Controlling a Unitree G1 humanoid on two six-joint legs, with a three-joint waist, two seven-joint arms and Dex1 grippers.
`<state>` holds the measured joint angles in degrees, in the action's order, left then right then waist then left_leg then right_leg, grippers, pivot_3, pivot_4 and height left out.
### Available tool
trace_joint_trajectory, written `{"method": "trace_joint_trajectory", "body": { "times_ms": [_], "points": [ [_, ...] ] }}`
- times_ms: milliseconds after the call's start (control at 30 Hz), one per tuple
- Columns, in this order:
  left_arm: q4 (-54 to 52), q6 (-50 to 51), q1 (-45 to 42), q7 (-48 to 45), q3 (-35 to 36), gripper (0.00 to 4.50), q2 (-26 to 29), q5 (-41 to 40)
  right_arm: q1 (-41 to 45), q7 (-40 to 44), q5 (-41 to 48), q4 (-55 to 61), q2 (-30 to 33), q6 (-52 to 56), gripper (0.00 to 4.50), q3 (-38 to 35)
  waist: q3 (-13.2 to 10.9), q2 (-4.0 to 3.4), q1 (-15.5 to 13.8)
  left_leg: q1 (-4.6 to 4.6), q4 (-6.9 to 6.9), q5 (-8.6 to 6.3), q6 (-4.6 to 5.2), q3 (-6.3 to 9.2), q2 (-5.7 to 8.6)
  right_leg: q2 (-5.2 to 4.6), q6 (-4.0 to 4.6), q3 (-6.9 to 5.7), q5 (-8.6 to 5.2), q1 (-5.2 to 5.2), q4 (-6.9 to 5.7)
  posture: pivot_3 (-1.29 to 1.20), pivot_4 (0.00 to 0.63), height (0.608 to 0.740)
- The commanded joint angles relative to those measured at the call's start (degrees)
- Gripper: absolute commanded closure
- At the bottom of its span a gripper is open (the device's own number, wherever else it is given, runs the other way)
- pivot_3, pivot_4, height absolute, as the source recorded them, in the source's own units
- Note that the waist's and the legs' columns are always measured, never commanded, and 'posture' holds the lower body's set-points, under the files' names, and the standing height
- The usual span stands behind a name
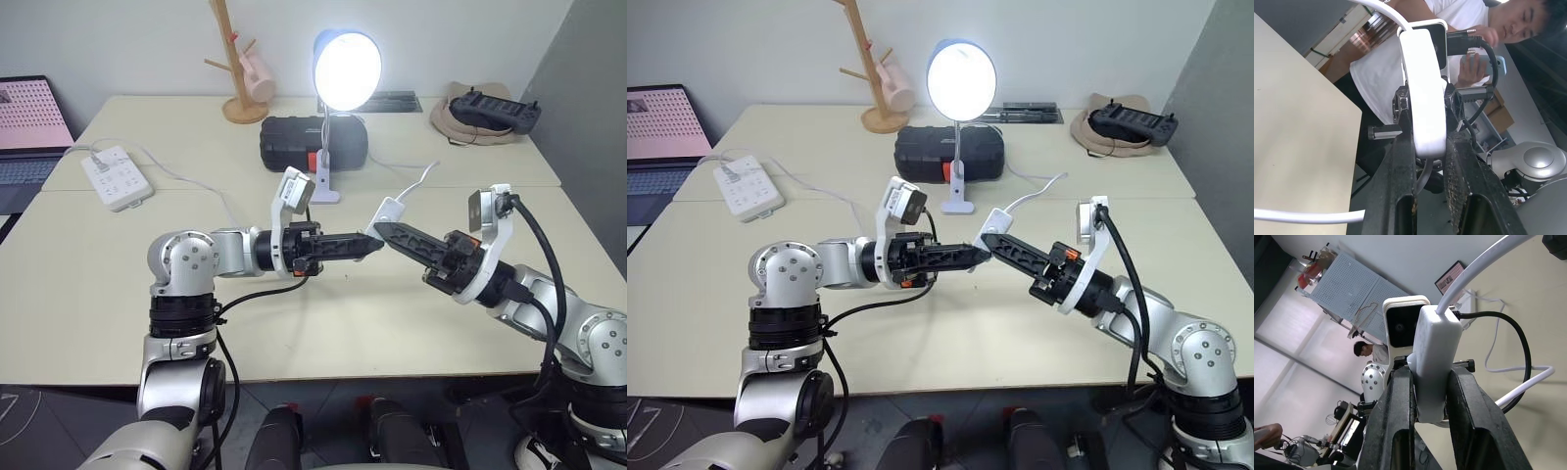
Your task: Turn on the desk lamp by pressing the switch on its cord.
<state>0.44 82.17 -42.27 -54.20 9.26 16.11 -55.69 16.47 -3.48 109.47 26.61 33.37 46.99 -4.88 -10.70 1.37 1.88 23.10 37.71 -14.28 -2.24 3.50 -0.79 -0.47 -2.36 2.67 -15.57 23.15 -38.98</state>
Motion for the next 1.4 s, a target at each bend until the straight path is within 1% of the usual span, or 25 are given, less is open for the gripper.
{"method": "trace_joint_trajectory", "body": {
  "times_ms": [33, 133, 167, 200, 333, 367, 467, 500, 567, 633, 733, 833, 867, 900, 967, 1033, 1133, 1233, 1300, 1333, 1367, 1400],
  "points": [
    [-0.39, -0.9, -0.84, 1.11, -0.43, 4.11, 0.85, -0.94, -0.08, 0.97, -0.6, 1.82, 1.04, -0.16, 3.96, -0.12, 0.0, 0.0, 0.0, 0.0, 0.0, 0.0, 0.0, 0.0, 0.0, 0.0, 0.0, 0.0, 0.0, 0.0, 0.0, 0.0, 0.15, 0.74],
    [-0.3, -1.2, -0.89, 1.26, -0.71, 4.11, 1.16, -1.24, 0.03, 1.54, -2.72, 1.57, 1.17, -0.3, 3.96, -0.18, 0.0, 0.0, 0.0, 0.0, 0.0, 0.0, 0.0, 0.0, 0.0, 0.0, 0.0, 0.0, 0.0, 0.0, 0.01, 0.0, 0.15, 0.74],
    [-0.22, -1.29, -0.93, 1.32, -0.78, 4.11, 1.27, -1.34, 0.02, 1.8, -2.96, 1.48, 1.14, -0.32, 3.26, -0.18, 0.0, 0.0, 0.0, 0.0, 0.0, 0.0, 0.0, 0.0, 0.0, 0.0, 0.0, 0.0, 0.0, 0.0, 0.01, 0.0, 0.15, 0.74],
    [0.03, -1.42, -1.17, 1.22, -0.87, 4.11, 1.55, -1.35, -0.02, 2.21, -2.94, 1.29, 1.15, -0.27, 3.17, -0.3, 0.0, 0.0, 0.0, 0.0, 0.0, 0.0, 0.0, 0.0, 0.0, 0.0, 0.0, 0.0, 0.0, 0.0, 0.01, 0.0, 0.15, 0.74],
    [0.64, -2.23, -1.75, 0.53, -1.63, 4.11, 2.74, -1.29, -0.38, 3.09, -3.3, 0.93, 1.49, -0.17, 2.08, -0.66, 0.0, 0.0, -0.03, 0.01, -0.01, 0.0, 0.0, 0.0, 0.0, 0.01, 0.0, 0.0, 0.0, 0.02, 0.01, 0.0, 0.15, 0.74],
    [0.79, -2.53, -1.9, 0.16, -1.91, 4.11, 3.15, -1.16, -0.58, 3.25, -3.45, 0.83, 1.66, -0.14, 1.89, -0.81, 0.0, 0.0, -0.05, 0.01, -0.01, 0.0, 0.0, 0.01, 0.0, 0.01, 0.0, -0.01, 0.0, 0.02, 0.01, 0.0, 0.15, 0.74],
    [2.13, -6.26, -2.83, -2.22, -4.64, 4.11, 5.85, 1.59, -3.3, 4.67, -3.39, 1.09, 4.05, 0.48, 1.17, -3.09, 0.0, 0.0, -0.1, 0.03, -0.01, 0.0, 0.0, 0.01, 0.01, 0.01, 0.0, -0.01, 0.0, 0.02, 0.03, 0.0, 0.15, 0.74],
    [3.01, -7.46, -3.3, -2.95, -5.44, 4.11, 6.62, 2.48, -4.44, 5.54, -4.44, 1.41, 5.1, 0.85, 0.92, -3.72, 0.0, 0.0, -0.12, 0.04, -0.02, 0.0, 0.0, 0.01, 0.01, 0.01, 0.0, -0.02, 0.0, 0.02, 0.04, 0.0, 0.15, 0.74],
    [3.98, -10.92, -3.69, -5.21, -8.21, 4.11, 8.49, 5.15, -6.77, 7.96, -9.82, 2.53, 7.29, 1.44, 0.56, -4.32, 0.0, 0.0, -0.18, 0.04, -0.03, 0.0, 0.0, 0.0, 0.02, 0.0, 0.0, 0.0, -0.01, 0.03, 0.05, 0.0, 0.15, 0.74],
    [4.97, -19.01, -3.57, -10.28, -14.01, 4.11, 11.85, 11.57, -8.79, 9.2, -16.38, 4.42, 8.89, 0.92, 0.09, -4.6, 0.0, 0.0, -0.21, 0.05, -0.03, 0.0, 0.0, -0.02, 0.02, 0.0, 0.0, 0.0, -0.01, 0.03, 0.07, 0.0, 0.15, 0.74],
    [9.39, -30.09, -4.94, -15.44, -19.94, 4.11, 14.67, 19.79, -10.21, 9.71, -25.15, 7.67, 9.97, -0.78, 0.04, -3.91, 0.0, -0.01, -0.19, 0.01, -0.13, 0.0, 0.0, -0.06, 0.03, 0.01, 0.0, 0.03, -0.01, 0.06, 0.11, 0.0, 0.15, 0.74],
    [15.19, -42.49, -6.86, -19.1, -25.07, 4.11, 15.96, 28.73, -10.65, 7.47, -36.9, 9.57, 10.28, -2.54, 0.04, -2.23, 0.0, 0.0, -0.19, -0.05, -0.31, 0.0, 0.0, -0.1, 0.02, 0.01, 0.02, 0.06, -0.02, 0.07, 0.12, 0.0, 0.15, 0.74],
    [18.76, -49.4, -7.85, -19.89, -27.68, 4.11, 16.13, 33.52, -10.67, 7.24, -39.67, 10.26, 10.26, -2.9, 0.04, -1.8, 0.0, 0.0, -0.21, -0.05, -0.36, 0.0, 0.0, -0.09, 0.01, 0.01, 0.03, 0.06, -0.03, 0.09, 0.15, 0.0, 0.15, 0.74],
    [21.52, -54.28, -8.6, -20.51, -29.36, 4.11, 16.12, 36.77, -10.72, 7.36, -41.46, 10.76, 10.05, -3.1, 0.04, -1.59, 0.0, 0.0, -0.23, -0.05, -0.38, 0.0, 0.0, -0.09, 0.02, 0.01, 0.03, 0.06, -0.03, 0.09, 0.16, 0.0, 0.15, 0.74],
    [29.91, -65.54, -11.27, -20.03, -32.96, 4.11, 15.01, 44.16, -10.98, 8.64, -45.95, 12.44, 10.46, -3.33, 0.04, -0.11, 0.0, 0.0, -0.31, -0.06, -0.5, 0.0, 0.0, -0.12, 0.03, 0.0, 0.03, 0.06, -0.03, 0.09, 0.27, 0.0, 0.15, 0.74],
    [39.78, -76.83, -14.81, -17.56, -36.09, 4.11, 12.85, 51.27, -11.9, 9.51, -50.73, 13.75, 10.65, -3.7, 0.04, 1.51, 0.0, 0.0, -0.36, -0.05, -0.61, 0.0, 0.0, -0.12, 0.03, 0.0, 0.03, 0.06, -0.03, 0.1, 0.37, 0.0, 0.15, 0.74],
    [50.62, -86.39, -18.57, -14.37, -37.78, 4.11, 9.99, 57.36, -12.6, 9.83, -54.01, 14.06, 9.39, -4.06, 0.04, 2.15, -0.01, 0.01, -0.46, 0.09, -0.68, 0.0, 0.0, -0.12, 0.03, 0.0, 0.04, 0.03, -0.03, 0.14, 0.56, 0.0, 0.15, 0.74],
    [57.79, -91.97, -21.11, -14.25, -37.23, 4.11, 7.75, 59.93, -13.02, 9.78, -56.59, 14.42, 8.17, -4.14, 0.04, 2.19, -0.01, 0.01, -0.43, 0.32, -0.69, 0.0, 0.01, -0.06, 0.03, -0.01, -0.01, -0.04, 0.02, 0.18, 0.86, 0.0, 0.15, 0.74],
    [60.61, -94.03, -22.18, -14.47, -36.41, 3.41, 6.86, 60.7, -13.5, 9.99, -58.12, 14.68, 7.76, -4.07, 0.0, 2.11, -0.01, 0.01, -0.42, 0.39, -0.66, -0.01, 0.02, -0.06, 0.08, -0.06, 0.19, -0.06, 0.18, 0.18, 0.91, 0.0, 0.15, 0.74],
    [61.79, -95.1, -22.6, -14.81, -36.07, 3.35, 6.6, 61.12, -13.88, 10.05, -58.7, 14.83, 7.4, -4.0, 0.0, 1.9, -0.01, 0.01, -0.41, 0.4, -0.66, -0.01, 0.02, -0.06, 0.11, -0.09, 0.17, -0.06, 0.2, 0.18, 0.94, 0.0, 0.15, 0.74],
    [62.91, -96.06, -22.99, -15.11, -35.69, 3.03, 6.43, 61.55, -14.16, 10.03, -59.1, 14.95, 6.92, -3.9, 0.0, 1.67, 0.0, 0.01, -0.39, 0.41, -0.65, -0.01, 0.02, -0.06, 0.13, -0.11, 0.15, -0.06, 0.2, 0.18, 0.94, 0.0, 0.15, 0.74],
    [63.81, -96.69, -23.43, -15.38, -35.25, 2.92, 6.38, 61.89, -14.48, 10.11, -59.47, 15.11, 6.6, -3.82, 0.0, 1.4, 0.0, 0.01, -0.37, 0.4, -0.65, -0.01, 0.02, -0.06, 0.13, -0.11, 0.15, -0.07, 0.2, 0.18, 0.94, 0.0, 0.15, 0.74]
  ]
}}
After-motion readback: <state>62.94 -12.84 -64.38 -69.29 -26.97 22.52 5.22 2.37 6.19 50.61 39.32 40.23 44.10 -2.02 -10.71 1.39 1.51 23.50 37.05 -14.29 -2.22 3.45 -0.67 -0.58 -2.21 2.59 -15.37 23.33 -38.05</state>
